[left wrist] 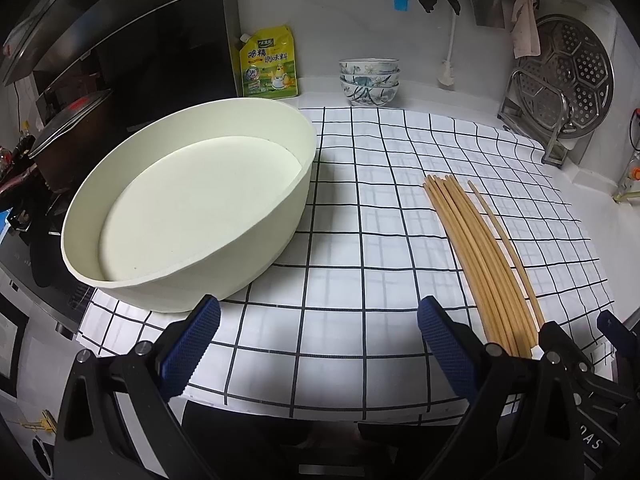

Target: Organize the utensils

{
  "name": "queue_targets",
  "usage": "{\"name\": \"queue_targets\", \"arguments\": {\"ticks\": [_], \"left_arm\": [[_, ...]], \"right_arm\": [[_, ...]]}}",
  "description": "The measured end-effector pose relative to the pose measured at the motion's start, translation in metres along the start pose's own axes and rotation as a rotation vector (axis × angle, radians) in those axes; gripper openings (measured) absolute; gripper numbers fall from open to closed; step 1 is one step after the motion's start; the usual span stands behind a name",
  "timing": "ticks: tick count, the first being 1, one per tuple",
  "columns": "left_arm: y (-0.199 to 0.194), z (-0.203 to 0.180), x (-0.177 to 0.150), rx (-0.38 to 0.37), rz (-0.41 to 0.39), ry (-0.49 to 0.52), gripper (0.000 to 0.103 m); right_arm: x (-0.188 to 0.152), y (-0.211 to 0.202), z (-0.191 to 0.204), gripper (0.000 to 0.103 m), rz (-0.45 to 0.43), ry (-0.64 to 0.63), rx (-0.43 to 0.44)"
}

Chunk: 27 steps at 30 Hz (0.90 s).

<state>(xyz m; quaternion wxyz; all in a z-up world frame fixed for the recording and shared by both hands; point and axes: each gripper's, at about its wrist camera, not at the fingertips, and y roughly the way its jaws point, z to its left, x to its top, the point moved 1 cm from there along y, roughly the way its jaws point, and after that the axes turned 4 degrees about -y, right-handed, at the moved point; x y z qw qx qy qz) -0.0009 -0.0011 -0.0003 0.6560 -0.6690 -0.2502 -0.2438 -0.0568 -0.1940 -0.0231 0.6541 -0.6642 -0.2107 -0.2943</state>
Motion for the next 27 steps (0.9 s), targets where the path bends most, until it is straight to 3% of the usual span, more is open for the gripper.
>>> {"name": "queue_targets", "arguments": {"ticks": [27], "left_arm": [[0.0001,0.0003,0.0011,0.004,-0.006,-0.003,0.097]], "right_arm": [[0.0033,0.0016,-0.0026,0.095,-0.001,0.002,0.026]]}}
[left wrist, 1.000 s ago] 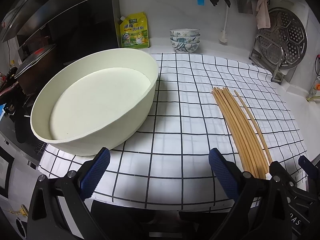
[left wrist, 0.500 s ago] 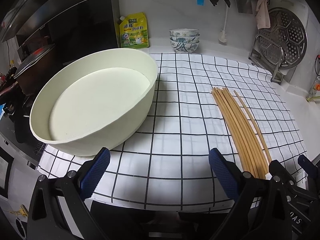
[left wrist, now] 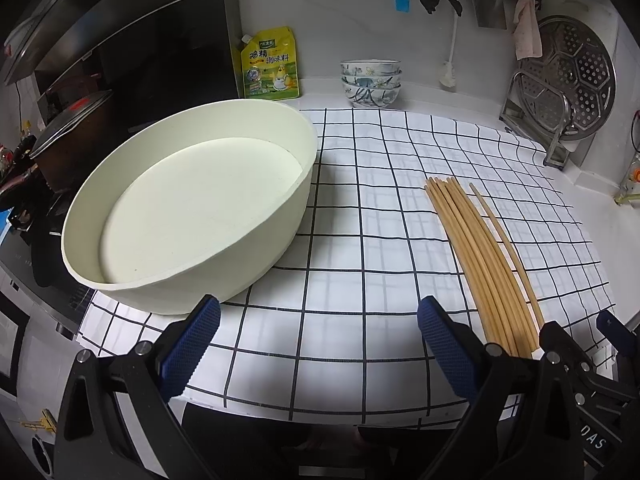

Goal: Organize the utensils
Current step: 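Lower both tools to the wooden chopsticks and close each on one chopstick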

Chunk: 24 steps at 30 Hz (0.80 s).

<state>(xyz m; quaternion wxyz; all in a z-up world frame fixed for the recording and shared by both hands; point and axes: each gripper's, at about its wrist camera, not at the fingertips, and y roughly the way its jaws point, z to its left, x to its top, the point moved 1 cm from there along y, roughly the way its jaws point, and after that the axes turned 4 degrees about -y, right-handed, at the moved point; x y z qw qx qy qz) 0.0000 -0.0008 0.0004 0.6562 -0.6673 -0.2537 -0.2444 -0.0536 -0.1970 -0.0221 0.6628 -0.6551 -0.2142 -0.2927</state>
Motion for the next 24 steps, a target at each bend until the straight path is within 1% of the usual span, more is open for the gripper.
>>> {"name": "queue_targets", "arguments": {"ticks": [4,7,12,14,16,19,24], "left_arm": [[0.0,-0.001,-0.001,0.002,0.0,0.006,0.097],[0.004,-0.003,-0.001,-0.007,0.026,0.006,0.097],[0.012,-0.009,-0.002,-0.028,0.054,-0.016,0.097],[0.012,-0.015,-0.003,-0.037,0.048,-0.016,0.097],[0.014,-0.023,-0.003,-0.026,0.034,-0.007,0.097],[0.019,-0.036,-0.002,-0.011,0.034,0.015,0.097],[0.031,-0.055,0.0,-0.008,0.053,0.026,0.097]], "right_arm": [[0.0,0.001,-0.001,0.095,0.0,0.004,0.006],[0.002,0.0,-0.004,0.095,-0.004,0.002,0.016],[0.008,0.0,-0.024,0.095,-0.017,0.029,0.026],[0.012,0.003,-0.034,0.095,-0.017,0.032,0.02],[0.015,0.008,-0.041,0.095,-0.012,0.021,0.026],[0.02,0.019,-0.048,0.095,-0.007,-0.014,0.014],[0.028,0.047,-0.058,0.095,0.048,-0.066,0.007]]}}
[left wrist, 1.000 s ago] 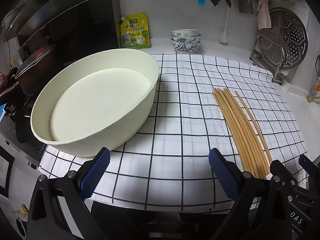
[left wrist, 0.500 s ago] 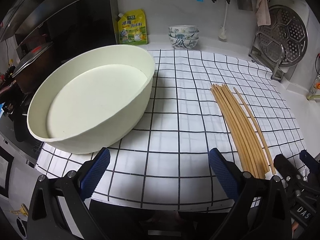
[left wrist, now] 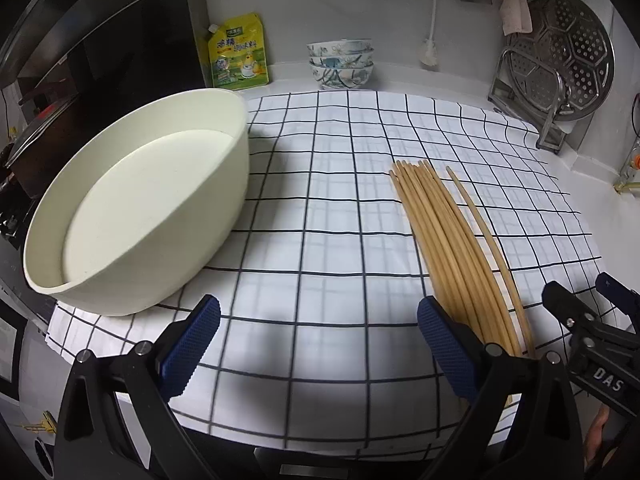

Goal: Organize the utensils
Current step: 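Lower both tools to the wooden chopsticks and close each on one chopstick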

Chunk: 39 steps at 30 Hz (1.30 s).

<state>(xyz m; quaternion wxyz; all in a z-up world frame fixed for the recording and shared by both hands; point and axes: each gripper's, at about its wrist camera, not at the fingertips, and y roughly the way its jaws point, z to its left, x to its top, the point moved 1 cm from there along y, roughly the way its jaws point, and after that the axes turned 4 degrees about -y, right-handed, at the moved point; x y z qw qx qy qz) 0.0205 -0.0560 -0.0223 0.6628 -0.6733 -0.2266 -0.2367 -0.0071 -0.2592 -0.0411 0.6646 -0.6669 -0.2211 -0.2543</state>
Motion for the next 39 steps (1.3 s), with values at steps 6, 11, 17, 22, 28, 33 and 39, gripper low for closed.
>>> {"name": "queue_targets", "arguments": {"ticks": [6,11,17,22,28,33,39], "left_arm": [[0.011,-0.017,0.0,0.015,0.008,0.027,0.097],[0.02,-0.025,0.003,0.042,0.018,0.048,0.097],[0.034,-0.025,0.011,0.014,0.054,0.007,0.097],[0.041,-0.025,0.012,0.017,0.071,-0.013,0.097],[0.043,-0.026,0.009,0.022,0.087,-0.017,0.097],[0.045,-0.029,0.005,0.019,0.099,-0.006,0.097],[0.048,-0.031,0.004,-0.008,0.118,-0.02,0.097]], "right_arm": [[0.007,0.023,-0.002,0.094,0.03,-0.058,0.019],[0.016,0.037,0.001,0.094,0.048,-0.094,0.027],[0.019,0.049,0.003,0.094,0.082,-0.129,0.021],[0.016,0.052,0.001,0.094,0.094,-0.136,0.013],[0.015,0.055,0.0,0.094,0.099,-0.159,0.0],[0.014,0.055,-0.009,0.094,0.098,-0.144,-0.001],[0.014,0.055,-0.024,0.094,0.099,-0.113,-0.009]]}}
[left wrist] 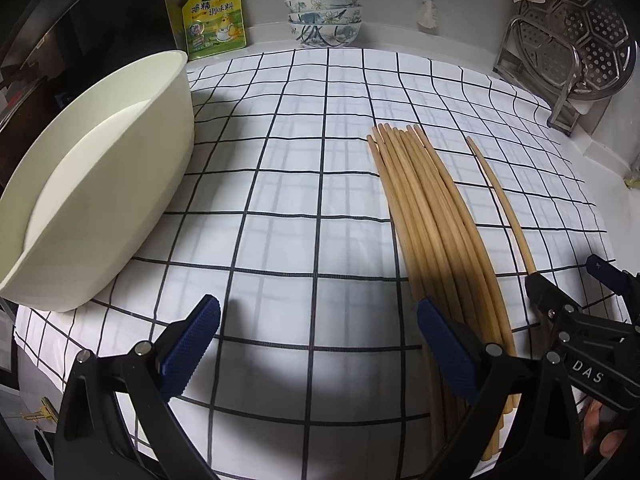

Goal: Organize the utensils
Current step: 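Lower both tools to the wooden chopsticks and close each on one chopstick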

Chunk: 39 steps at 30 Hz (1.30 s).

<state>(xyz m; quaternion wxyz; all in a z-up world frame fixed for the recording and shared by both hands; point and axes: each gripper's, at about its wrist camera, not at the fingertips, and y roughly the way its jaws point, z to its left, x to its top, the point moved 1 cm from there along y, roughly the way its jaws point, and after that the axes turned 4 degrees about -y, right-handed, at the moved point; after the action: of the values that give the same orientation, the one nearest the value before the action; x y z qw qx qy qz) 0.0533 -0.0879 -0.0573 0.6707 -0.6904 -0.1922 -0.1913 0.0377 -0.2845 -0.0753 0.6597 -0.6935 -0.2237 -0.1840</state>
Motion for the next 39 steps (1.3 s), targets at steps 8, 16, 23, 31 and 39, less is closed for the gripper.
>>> {"name": "queue_targets", "arguments": {"ticks": [8,16,23,31,39], "left_arm": [[0.004,-0.001,0.002,-0.004,0.001,-0.03,0.097],[0.006,-0.008,0.004,0.002,0.012,-0.037,0.098],[0.007,-0.003,0.003,0.0,0.026,-0.056,0.098],[0.008,-0.003,-0.003,0.022,0.045,-0.001,0.098],[0.013,-0.007,0.007,0.034,0.024,0.007,0.097]], "right_arm": [[-0.001,0.0,-0.004,0.094,0.0,0.008,0.002],[-0.001,0.0,-0.003,0.094,0.0,0.01,0.006],[-0.001,0.0,-0.008,0.094,-0.001,0.017,-0.001],[-0.002,0.0,-0.009,0.094,-0.003,0.013,-0.001],[-0.001,-0.003,0.003,0.094,-0.029,-0.035,-0.03]]}}
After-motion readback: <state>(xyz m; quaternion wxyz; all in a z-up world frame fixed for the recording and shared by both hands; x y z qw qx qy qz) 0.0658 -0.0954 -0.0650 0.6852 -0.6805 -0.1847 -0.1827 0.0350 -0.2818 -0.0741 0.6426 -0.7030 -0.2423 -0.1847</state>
